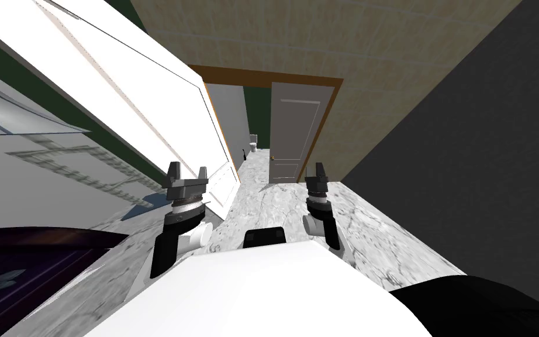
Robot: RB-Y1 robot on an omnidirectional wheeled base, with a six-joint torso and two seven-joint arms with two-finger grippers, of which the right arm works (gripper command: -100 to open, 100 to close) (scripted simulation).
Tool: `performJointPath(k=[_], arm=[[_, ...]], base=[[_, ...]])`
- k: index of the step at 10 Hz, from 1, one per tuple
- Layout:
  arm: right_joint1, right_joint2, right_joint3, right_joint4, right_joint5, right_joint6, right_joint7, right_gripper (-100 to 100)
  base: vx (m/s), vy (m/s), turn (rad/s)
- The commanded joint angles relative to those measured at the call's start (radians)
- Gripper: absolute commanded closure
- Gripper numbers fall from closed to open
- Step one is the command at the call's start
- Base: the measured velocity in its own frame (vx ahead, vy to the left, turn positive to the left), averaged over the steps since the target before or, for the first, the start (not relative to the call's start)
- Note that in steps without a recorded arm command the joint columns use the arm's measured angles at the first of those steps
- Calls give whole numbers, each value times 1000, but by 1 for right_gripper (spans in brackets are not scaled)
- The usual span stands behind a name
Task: Pull the door open
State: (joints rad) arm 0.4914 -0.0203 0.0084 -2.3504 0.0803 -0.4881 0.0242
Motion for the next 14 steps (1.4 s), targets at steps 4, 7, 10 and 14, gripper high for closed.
performJointPath(k=[4, 7, 10, 14], arm=[[-19, -15, -9, 69, 23, -22, 45, -100], [-34, -25, -16, 128, 42, -40, 84, -100], [-49, -34, -23, 185, 61, -58, 121, -100], [-71, -46, -34, 266, 88, -83, 174, -100]], base=[[156, 16, -31], [172, 33, -42], [132, 31, -34], [120, 37, -40]])
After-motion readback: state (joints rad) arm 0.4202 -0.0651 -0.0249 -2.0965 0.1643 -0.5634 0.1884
